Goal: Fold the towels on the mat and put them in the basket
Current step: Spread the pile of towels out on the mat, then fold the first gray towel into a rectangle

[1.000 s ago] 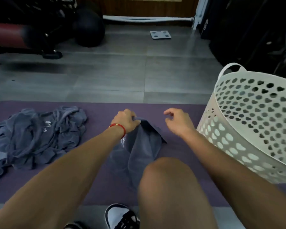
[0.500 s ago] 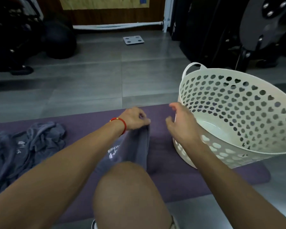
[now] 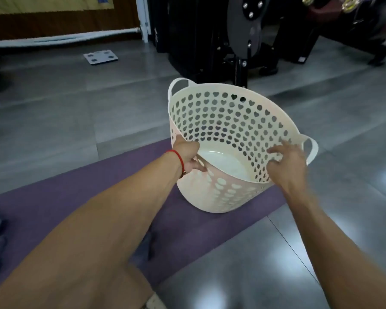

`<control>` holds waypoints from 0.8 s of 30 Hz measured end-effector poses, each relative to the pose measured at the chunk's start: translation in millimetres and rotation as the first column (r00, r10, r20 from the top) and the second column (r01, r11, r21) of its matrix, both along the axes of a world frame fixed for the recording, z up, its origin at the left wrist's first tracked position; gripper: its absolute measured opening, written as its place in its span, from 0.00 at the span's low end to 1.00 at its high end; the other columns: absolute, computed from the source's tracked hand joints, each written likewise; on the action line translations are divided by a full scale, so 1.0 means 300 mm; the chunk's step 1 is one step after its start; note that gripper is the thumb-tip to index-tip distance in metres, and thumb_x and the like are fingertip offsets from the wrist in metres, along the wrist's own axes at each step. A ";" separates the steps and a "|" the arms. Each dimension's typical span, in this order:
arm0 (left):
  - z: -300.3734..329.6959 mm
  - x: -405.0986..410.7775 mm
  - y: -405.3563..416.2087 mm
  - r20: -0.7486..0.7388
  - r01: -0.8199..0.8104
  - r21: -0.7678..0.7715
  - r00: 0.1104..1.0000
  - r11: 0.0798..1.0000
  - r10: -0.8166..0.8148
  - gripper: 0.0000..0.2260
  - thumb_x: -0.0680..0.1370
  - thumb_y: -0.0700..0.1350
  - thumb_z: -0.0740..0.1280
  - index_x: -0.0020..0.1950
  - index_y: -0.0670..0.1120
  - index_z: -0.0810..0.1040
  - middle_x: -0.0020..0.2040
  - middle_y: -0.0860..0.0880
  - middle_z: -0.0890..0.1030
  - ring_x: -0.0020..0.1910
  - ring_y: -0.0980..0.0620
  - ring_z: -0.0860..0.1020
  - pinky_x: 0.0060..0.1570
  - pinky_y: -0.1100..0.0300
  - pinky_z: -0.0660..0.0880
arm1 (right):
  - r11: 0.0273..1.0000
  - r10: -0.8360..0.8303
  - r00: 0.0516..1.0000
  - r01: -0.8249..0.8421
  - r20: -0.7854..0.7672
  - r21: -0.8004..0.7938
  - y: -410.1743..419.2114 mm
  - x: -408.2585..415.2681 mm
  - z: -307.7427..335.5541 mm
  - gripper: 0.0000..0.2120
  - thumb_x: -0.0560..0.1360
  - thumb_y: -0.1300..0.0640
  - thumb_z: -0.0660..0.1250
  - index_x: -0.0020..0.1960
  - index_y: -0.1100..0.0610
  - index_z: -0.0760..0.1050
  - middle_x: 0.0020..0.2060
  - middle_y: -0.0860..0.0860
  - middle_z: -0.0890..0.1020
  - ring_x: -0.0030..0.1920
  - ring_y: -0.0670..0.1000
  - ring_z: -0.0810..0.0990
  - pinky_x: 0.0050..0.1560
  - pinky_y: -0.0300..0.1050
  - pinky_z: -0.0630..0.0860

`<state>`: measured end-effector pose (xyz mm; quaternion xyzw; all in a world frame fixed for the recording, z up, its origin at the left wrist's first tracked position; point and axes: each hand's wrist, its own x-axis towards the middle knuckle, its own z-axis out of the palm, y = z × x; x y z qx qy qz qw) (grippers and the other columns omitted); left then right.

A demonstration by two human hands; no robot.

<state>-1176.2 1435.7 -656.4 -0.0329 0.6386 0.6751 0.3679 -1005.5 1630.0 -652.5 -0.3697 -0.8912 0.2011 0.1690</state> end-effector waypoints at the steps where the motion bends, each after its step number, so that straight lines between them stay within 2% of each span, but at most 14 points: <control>1: 0.000 0.007 0.018 -0.014 -0.048 0.036 0.999 0.998 0.048 0.26 0.70 0.28 0.63 0.64 0.49 0.74 0.60 0.41 0.80 0.54 0.30 0.78 0.34 0.31 0.77 | 1.000 0.012 0.998 -0.010 -0.055 0.026 0.017 0.012 -0.001 0.22 0.64 0.63 0.62 0.55 0.57 0.84 0.69 0.56 0.77 0.72 0.59 0.68 0.73 0.60 0.65; 3: 0.017 0.007 0.043 -0.055 -0.063 0.091 0.996 0.994 0.068 0.25 0.74 0.28 0.61 0.65 0.51 0.73 0.59 0.42 0.81 0.53 0.32 0.80 0.36 0.31 0.78 | 0.999 -0.040 0.992 0.041 -0.119 0.005 0.066 0.035 -0.005 0.23 0.65 0.72 0.62 0.54 0.59 0.84 0.67 0.57 0.77 0.69 0.58 0.73 0.70 0.51 0.70; 5: 0.027 0.011 0.074 -0.055 -0.033 0.115 0.998 0.993 0.040 0.25 0.76 0.28 0.60 0.67 0.51 0.72 0.59 0.43 0.81 0.52 0.34 0.81 0.38 0.32 0.79 | 0.996 -0.090 0.983 0.085 -0.158 -0.038 0.123 0.055 -0.012 0.24 0.67 0.76 0.60 0.55 0.59 0.83 0.68 0.56 0.76 0.69 0.56 0.73 0.69 0.46 0.70; 8: 0.023 0.050 0.135 -0.055 0.040 0.135 0.998 0.990 -0.032 0.28 0.76 0.27 0.59 0.69 0.53 0.70 0.61 0.45 0.81 0.49 0.35 0.83 0.40 0.31 0.78 | 0.995 -0.098 0.972 0.101 -0.214 0.002 0.183 0.063 0.002 0.24 0.68 0.78 0.59 0.54 0.61 0.83 0.69 0.57 0.75 0.72 0.55 0.70 0.72 0.47 0.68; 10: 0.005 0.051 0.189 -0.028 0.033 0.165 0.999 0.986 -0.029 0.30 0.75 0.26 0.60 0.70 0.55 0.69 0.63 0.44 0.79 0.53 0.33 0.81 0.40 0.29 0.77 | 0.988 -0.135 0.958 0.148 -0.253 0.033 0.237 0.060 0.038 0.24 0.67 0.78 0.59 0.55 0.61 0.83 0.69 0.59 0.75 0.73 0.55 0.69 0.75 0.48 0.65; 12: -0.006 0.048 0.243 -0.005 0.034 0.185 0.999 0.982 -0.034 0.32 0.75 0.25 0.59 0.70 0.57 0.69 0.65 0.44 0.78 0.58 0.34 0.79 0.43 0.31 0.78 | 0.984 -0.145 0.966 0.163 -0.213 0.069 0.303 0.062 0.065 0.23 0.67 0.77 0.60 0.56 0.61 0.83 0.67 0.60 0.76 0.71 0.58 0.71 0.74 0.48 0.65; 14: 0.010 0.057 0.289 0.007 0.116 0.179 0.993 0.977 -0.120 0.34 0.74 0.25 0.60 0.70 0.60 0.68 0.67 0.44 0.75 0.61 0.34 0.77 0.47 0.35 0.79 | 0.980 -0.189 0.972 0.194 -0.140 0.029 0.372 0.064 0.071 0.22 0.69 0.76 0.62 0.57 0.61 0.82 0.66 0.61 0.77 0.68 0.61 0.73 0.72 0.50 0.69; 17: 0.068 0.072 0.292 0.010 0.321 0.054 0.947 0.945 -0.322 0.32 0.76 0.32 0.63 0.75 0.58 0.63 0.76 0.44 0.65 0.69 0.31 0.68 0.55 0.35 0.77 | 0.974 -0.223 0.974 0.223 -0.028 -0.030 0.430 0.047 0.045 0.20 0.71 0.72 0.64 0.61 0.61 0.81 0.66 0.63 0.76 0.66 0.64 0.74 0.68 0.57 0.74; 19: 0.079 0.048 0.251 0.001 0.365 -0.081 0.930 0.927 -0.366 0.34 0.78 0.36 0.65 0.79 0.56 0.56 0.79 0.46 0.57 0.74 0.33 0.62 0.60 0.35 0.74 | 0.971 -0.237 0.972 0.237 0.005 -0.041 0.453 0.030 0.038 0.20 0.73 0.71 0.64 0.62 0.62 0.80 0.66 0.63 0.75 0.68 0.64 0.72 0.70 0.56 0.71; 20: 0.073 0.026 0.226 -0.021 0.366 -0.154 0.927 0.918 -0.374 0.35 0.77 0.38 0.66 0.80 0.57 0.54 0.80 0.49 0.56 0.72 0.36 0.65 0.60 0.36 0.75 | 0.969 -0.242 0.970 0.243 0.014 -0.055 0.467 0.021 0.041 0.20 0.74 0.71 0.63 0.63 0.62 0.80 0.67 0.63 0.75 0.69 0.63 0.71 0.71 0.55 0.71; 22: 0.057 -0.001 0.177 -0.069 0.352 -0.263 0.922 0.898 -0.381 0.36 0.76 0.42 0.68 0.79 0.60 0.57 0.79 0.52 0.59 0.58 0.46 0.73 0.57 0.40 0.78 | 0.969 -0.236 0.970 0.239 0.055 -0.062 0.499 0.012 0.042 0.19 0.74 0.71 0.63 0.63 0.63 0.80 0.67 0.63 0.75 0.68 0.63 0.72 0.70 0.55 0.70; 23: 0.047 -0.007 0.160 -0.095 0.335 -0.288 0.922 0.897 -0.375 0.35 0.76 0.43 0.69 0.78 0.61 0.58 0.77 0.52 0.61 0.55 0.48 0.72 0.57 0.42 0.78 | 0.972 -0.225 0.971 0.230 0.086 -0.049 0.513 0.009 0.040 0.18 0.75 0.71 0.62 0.63 0.63 0.80 0.66 0.63 0.77 0.67 0.64 0.73 0.70 0.55 0.71; 24: 0.038 -0.007 0.146 -0.113 0.320 -0.292 0.924 0.901 -0.365 0.34 0.76 0.42 0.69 0.77 0.61 0.60 0.76 0.52 0.63 0.58 0.48 0.71 0.57 0.43 0.77 | 0.977 -0.205 0.972 0.209 0.112 -0.030 0.525 0.006 0.037 0.17 0.76 0.70 0.61 0.61 0.64 0.80 0.64 0.64 0.78 0.65 0.66 0.74 0.68 0.55 0.72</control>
